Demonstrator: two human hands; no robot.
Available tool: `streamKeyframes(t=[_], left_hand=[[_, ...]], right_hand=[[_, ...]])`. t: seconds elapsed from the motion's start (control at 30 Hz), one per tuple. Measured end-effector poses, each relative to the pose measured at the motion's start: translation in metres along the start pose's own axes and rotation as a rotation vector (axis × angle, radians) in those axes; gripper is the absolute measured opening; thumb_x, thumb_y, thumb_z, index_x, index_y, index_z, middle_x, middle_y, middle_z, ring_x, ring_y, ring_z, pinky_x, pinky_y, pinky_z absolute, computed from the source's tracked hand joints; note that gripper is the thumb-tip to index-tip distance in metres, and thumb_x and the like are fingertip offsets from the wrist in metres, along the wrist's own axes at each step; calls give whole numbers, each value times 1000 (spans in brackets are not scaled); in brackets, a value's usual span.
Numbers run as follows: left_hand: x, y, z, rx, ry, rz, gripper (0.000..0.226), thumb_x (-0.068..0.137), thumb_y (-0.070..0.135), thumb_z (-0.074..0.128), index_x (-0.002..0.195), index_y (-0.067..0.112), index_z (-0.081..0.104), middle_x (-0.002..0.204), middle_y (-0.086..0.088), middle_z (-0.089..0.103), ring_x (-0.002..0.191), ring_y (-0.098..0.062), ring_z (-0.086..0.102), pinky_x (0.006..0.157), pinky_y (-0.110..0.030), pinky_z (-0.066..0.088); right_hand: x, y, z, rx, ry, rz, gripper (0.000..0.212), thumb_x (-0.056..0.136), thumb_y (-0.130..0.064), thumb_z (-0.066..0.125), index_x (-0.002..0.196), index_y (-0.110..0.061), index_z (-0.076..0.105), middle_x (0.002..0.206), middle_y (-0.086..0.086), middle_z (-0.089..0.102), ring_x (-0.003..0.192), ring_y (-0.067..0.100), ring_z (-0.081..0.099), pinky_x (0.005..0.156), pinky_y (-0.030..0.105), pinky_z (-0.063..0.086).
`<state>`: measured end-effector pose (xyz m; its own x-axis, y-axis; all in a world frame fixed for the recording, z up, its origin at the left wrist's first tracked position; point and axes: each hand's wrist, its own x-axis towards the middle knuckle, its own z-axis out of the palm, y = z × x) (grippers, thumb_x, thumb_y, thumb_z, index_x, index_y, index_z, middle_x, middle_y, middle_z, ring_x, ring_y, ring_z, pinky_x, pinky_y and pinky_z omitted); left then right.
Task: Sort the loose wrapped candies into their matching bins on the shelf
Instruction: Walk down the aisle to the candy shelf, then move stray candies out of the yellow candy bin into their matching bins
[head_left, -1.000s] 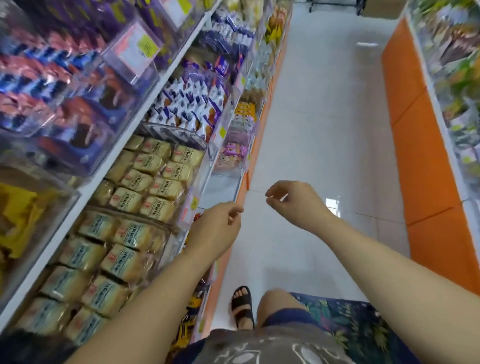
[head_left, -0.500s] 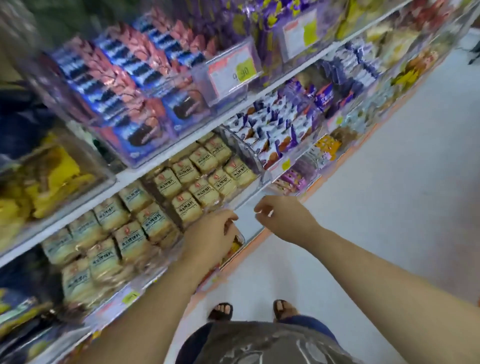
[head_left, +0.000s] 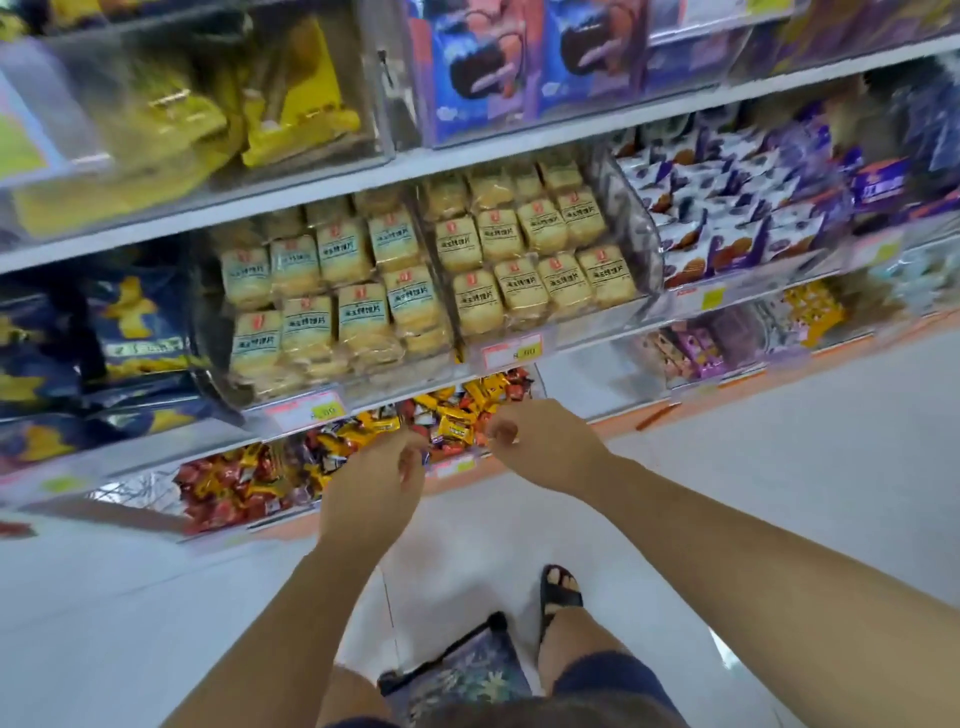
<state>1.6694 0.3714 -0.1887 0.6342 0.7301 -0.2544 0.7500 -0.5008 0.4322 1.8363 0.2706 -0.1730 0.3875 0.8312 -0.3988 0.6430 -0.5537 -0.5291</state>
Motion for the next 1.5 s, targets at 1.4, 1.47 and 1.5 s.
streamKeyframes(t=[1.4, 1.47, 1.5], left_hand=[[130, -248, 228, 45, 692, 314, 23, 92, 19, 49, 106, 17, 67, 107, 0, 66, 86, -22, 62, 81, -34, 43], [130, -247, 228, 39, 682, 297, 23, 92, 20, 49, 106, 17, 67, 106, -1, 65, 86, -22, 61, 80, -35, 45], [130, -246, 228, 38, 683, 295, 23, 92, 21, 49, 105, 17, 67, 106, -1, 65, 85, -22, 61, 79, -36, 47]], right_hand=[[220, 53, 310, 11, 662, -474, 45, 96, -13, 45, 141, -20, 42, 150, -2, 33, 133, 14, 37, 105, 26, 33], [219, 52, 310, 18, 669, -476, 46, 96, -11, 45, 141, -20, 42, 149, -1, 33, 135, 14, 34, 105, 24, 30], [219, 51, 310, 19, 672, -475, 46, 96, -11, 45, 141, -20, 42, 149, -1, 34, 135, 14, 34, 105, 23, 30]])
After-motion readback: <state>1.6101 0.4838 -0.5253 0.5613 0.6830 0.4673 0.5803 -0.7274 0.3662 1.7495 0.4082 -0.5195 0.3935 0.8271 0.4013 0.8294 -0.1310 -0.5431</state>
